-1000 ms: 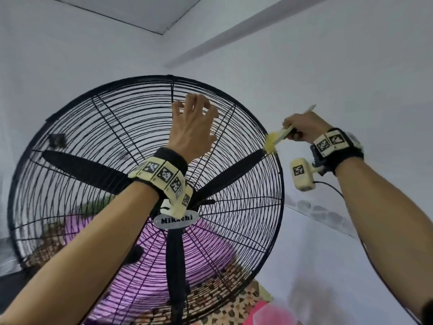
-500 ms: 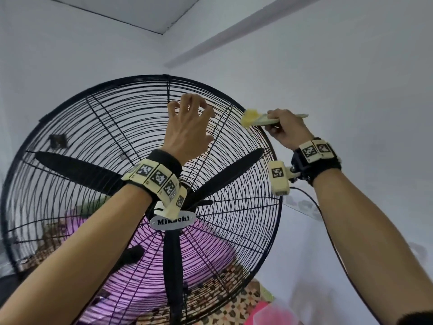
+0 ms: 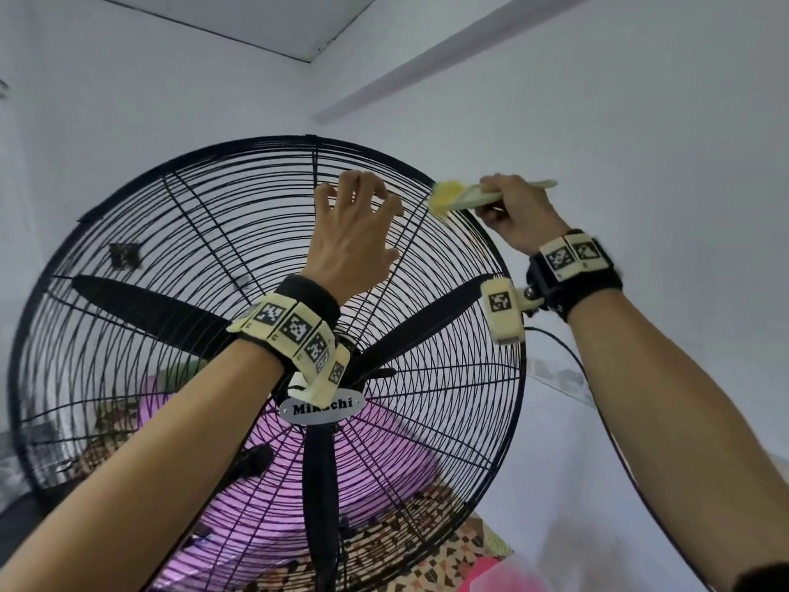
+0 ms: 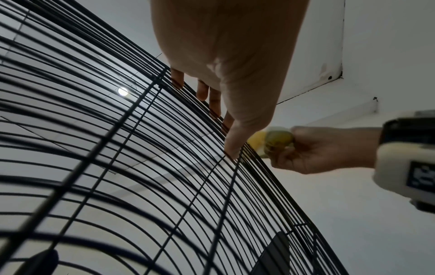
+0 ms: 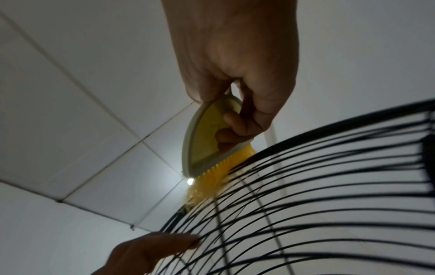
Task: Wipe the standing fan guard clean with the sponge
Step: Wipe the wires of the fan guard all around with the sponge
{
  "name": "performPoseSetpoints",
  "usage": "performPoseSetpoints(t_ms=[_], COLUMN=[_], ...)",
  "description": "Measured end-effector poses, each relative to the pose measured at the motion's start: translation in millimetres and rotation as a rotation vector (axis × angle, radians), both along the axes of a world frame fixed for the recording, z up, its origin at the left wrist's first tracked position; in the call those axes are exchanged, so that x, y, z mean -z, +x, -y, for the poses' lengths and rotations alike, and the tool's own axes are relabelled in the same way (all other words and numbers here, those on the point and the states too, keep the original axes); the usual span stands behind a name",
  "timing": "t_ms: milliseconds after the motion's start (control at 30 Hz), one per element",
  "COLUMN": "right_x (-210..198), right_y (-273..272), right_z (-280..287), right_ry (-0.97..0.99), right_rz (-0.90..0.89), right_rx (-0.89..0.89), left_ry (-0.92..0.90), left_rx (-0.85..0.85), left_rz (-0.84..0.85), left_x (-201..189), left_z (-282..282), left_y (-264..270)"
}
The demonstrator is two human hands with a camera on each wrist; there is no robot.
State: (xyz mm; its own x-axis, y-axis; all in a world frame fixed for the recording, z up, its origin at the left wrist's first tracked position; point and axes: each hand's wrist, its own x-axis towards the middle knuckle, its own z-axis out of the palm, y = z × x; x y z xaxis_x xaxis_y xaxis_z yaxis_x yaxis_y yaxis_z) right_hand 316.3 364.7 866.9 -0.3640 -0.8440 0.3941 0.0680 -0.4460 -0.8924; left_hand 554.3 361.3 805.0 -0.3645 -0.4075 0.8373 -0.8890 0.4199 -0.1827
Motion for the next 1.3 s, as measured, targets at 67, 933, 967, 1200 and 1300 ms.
performPoseSetpoints(t_ms=[67,933,967,1200,1300], right_x=[-6.5,-17.6,-17.4,-13.9,-15.1], right_y=[12.2,19.5,18.8,14.1,18.7], right_z=[-0.5,-17.9,-16.1,-28.3,-28.6], right_ry=[-0.018,-0.118,-0.128,0.024,-0.083], right_rz=[-0.041,0.073,0.064,-0.12,0.01], right_rx=[0.005,0.182,0.237,-0.051,0.009], left_ry=[-0.001,-0.021,-0.018,-0.013,-0.016], left_rx=[0.002,0.003,0.007,0.026,0.043], left_rz=[-0.005,0.051,0.052,0.032,0.027], left_x=[-0.5,-2.8,-4.0,-2.4,-1.0], left_z=[0.4,-2.9,-3.1,-3.5,-4.2], left_y=[1.4,8.7,10.2,14.3,12.9])
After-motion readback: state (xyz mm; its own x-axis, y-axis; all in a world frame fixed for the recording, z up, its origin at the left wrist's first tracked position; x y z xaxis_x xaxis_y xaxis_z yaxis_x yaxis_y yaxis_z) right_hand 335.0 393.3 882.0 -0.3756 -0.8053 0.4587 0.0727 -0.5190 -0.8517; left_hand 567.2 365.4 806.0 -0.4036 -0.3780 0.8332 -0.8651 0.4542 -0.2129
